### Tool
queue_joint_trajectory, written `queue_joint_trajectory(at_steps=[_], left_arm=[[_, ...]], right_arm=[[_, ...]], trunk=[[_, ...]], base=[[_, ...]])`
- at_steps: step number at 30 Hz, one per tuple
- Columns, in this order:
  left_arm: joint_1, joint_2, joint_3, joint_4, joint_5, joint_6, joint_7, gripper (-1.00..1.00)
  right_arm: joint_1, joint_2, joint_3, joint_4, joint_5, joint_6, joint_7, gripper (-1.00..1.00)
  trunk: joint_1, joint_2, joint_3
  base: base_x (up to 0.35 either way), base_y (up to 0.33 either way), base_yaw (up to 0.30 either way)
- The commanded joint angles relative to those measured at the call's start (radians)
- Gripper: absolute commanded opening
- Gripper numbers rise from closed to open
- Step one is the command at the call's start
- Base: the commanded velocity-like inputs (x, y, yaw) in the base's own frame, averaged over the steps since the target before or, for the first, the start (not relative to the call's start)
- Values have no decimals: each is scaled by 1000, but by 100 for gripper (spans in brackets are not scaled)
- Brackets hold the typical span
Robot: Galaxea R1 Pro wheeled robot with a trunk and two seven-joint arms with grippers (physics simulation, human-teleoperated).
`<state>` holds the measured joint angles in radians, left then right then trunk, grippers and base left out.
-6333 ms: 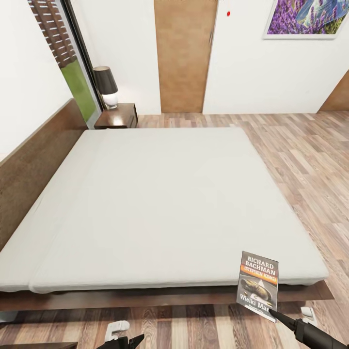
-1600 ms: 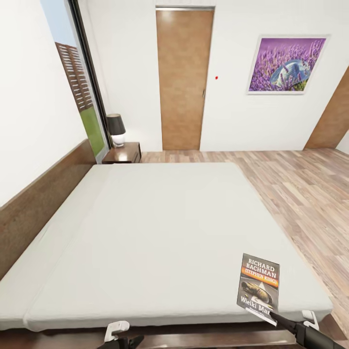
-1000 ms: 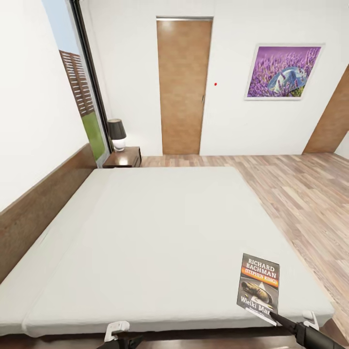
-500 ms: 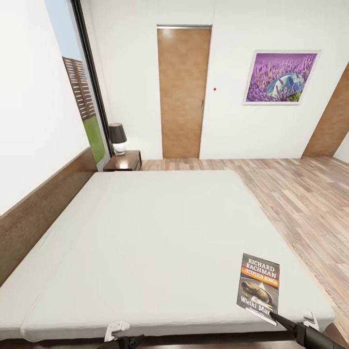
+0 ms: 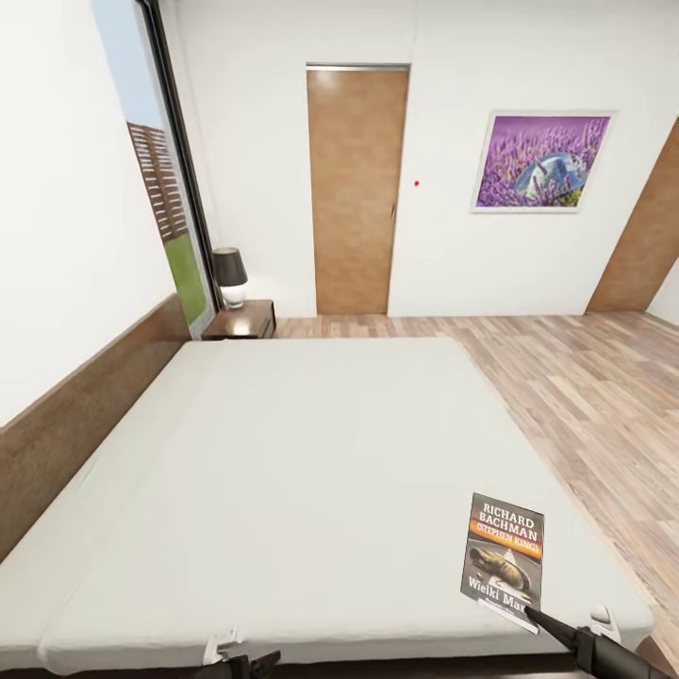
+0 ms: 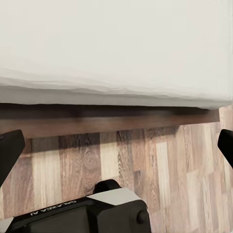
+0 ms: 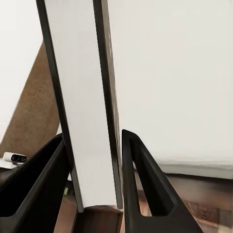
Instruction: In the bedroom, move the book from the bed onto either nightstand, and place the two sandals side by side next to the bed.
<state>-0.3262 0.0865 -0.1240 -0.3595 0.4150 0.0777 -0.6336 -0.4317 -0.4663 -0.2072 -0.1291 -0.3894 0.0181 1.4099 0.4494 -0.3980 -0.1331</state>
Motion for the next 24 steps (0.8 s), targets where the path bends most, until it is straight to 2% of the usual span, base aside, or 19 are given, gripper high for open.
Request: queue_joint_trajectory(at_steps=[1, 24], left_arm=[[-1, 1, -5, -1, 10, 8, -1, 100], [-1, 1, -5, -1, 10, 8, -1, 100]], right_arm=[[-1, 0, -3, 1, 1, 2, 3, -100], [-1, 0, -3, 0, 1, 2, 3, -100]], trunk=[[1, -2, 0], [1, -2, 37]], base=[[0, 0, 0], [0, 0, 0]])
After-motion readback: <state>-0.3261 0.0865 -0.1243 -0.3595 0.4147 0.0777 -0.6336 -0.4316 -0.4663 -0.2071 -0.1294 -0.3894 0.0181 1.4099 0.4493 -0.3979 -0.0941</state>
